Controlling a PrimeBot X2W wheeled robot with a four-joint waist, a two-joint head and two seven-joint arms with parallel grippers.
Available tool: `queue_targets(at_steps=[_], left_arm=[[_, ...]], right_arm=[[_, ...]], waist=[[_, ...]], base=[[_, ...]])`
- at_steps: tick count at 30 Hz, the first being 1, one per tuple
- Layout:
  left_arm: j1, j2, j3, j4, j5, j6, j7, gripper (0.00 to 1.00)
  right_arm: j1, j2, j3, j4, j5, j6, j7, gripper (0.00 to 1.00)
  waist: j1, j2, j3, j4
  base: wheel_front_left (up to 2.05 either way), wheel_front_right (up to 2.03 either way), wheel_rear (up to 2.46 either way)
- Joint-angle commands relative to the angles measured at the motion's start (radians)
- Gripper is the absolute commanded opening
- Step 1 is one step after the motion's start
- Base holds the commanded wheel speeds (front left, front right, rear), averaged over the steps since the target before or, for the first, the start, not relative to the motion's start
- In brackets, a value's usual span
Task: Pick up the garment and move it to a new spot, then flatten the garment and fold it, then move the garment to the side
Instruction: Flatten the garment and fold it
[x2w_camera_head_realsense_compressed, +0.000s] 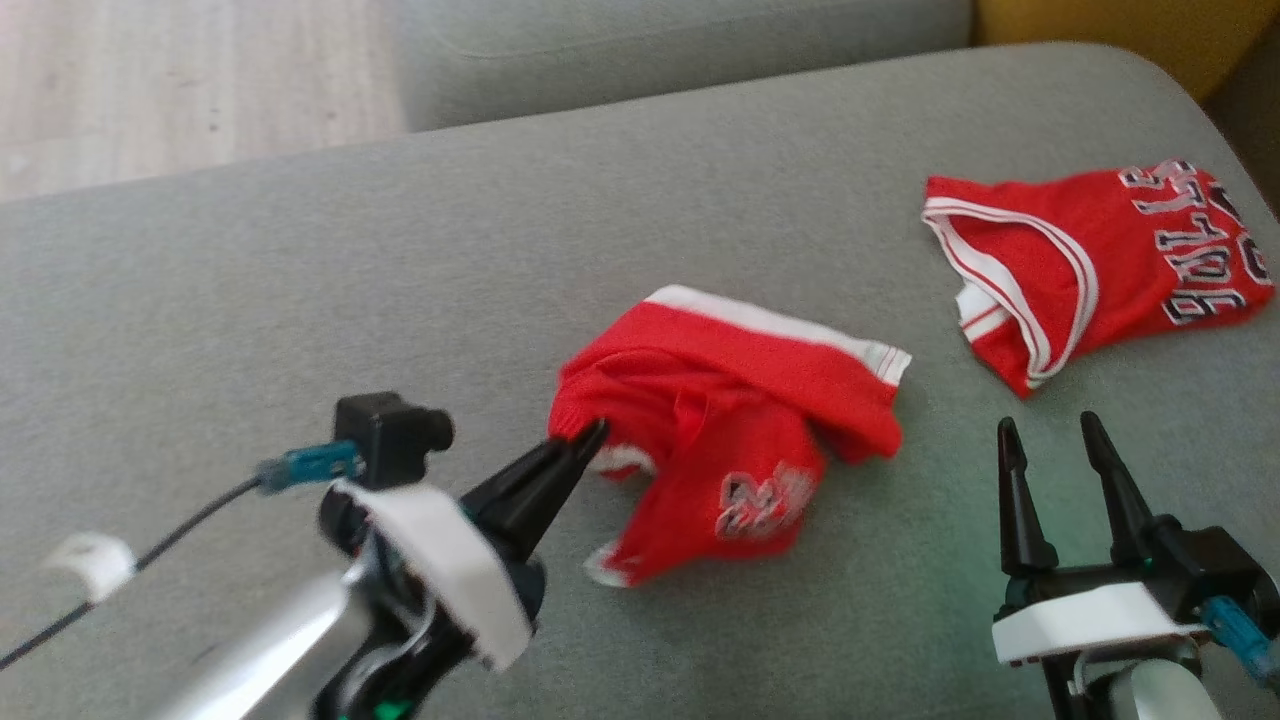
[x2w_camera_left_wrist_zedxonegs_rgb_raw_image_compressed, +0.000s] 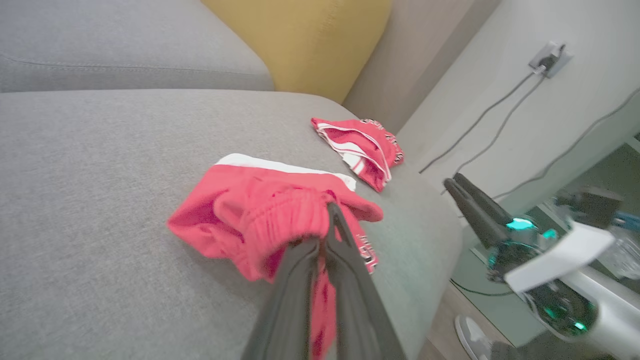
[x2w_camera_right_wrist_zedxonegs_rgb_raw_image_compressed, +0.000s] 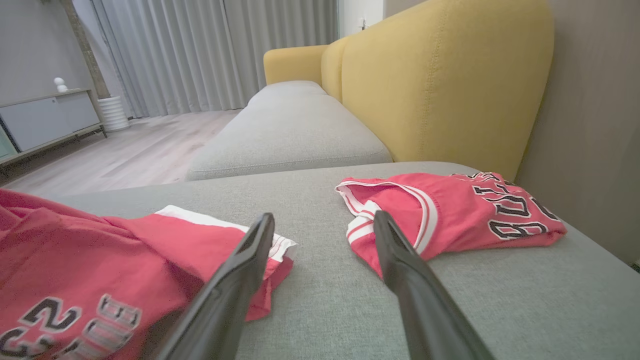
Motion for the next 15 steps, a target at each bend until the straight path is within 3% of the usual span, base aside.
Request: queue_targets(at_steps=[1, 3, 4, 8, 11, 15], left_arm=[[-0.007, 0.071, 0.054, -0.107, -0.02, 0.032, 0.045, 0.0], [0.026, 0.153, 0.057, -0.211, -0.03, 0.082, 0.11, 0.0], [0.026, 0.153, 0.057, -0.211, -0.03, 0.082, 0.11, 0.0], [0.149, 0.274, 0.053, -0.335, -0.058, 0.176, 0.167, 0.0], [0.26, 0.33, 0.048, -0.352, -0.08, 0.237, 0.156, 0.0], [0.362, 0.351, 0.03, -0.271, -0.062, 0.291, 0.104, 0.0]], right_arm=[[-0.016, -0.005, 0.019, -0.029, 0.006, 0.007, -0.011, 1.0], [-0.015, -0.005, 0.016, -0.03, 0.01, 0.007, -0.011, 1.0], [-0.015, -0.005, 0.016, -0.03, 0.01, 0.007, -0.011, 1.0], [-0.015, -0.005, 0.012, -0.029, 0.016, 0.007, -0.011, 1.0], [-0.018, -0.005, 0.011, -0.027, 0.018, 0.007, -0.011, 1.0], [-0.024, -0.005, 0.011, -0.025, 0.016, 0.007, -0.011, 1.0]], waist=[[0.0001, 0.0, -0.016, 0.025], [0.0001, 0.0, -0.013, 0.035], [0.0001, 0.0, -0.013, 0.035], [0.0001, 0.0, 0.003, 0.048], [0.0001, 0.0, 0.018, 0.053], [0.0001, 0.0, 0.037, 0.064]], base=[[0.0, 0.0, 0.0], [0.0, 0.0, 0.0], [0.0, 0.0, 0.0], [0.0, 0.0, 0.0], [0.0, 0.0, 0.0], [0.0, 0.0, 0.0]])
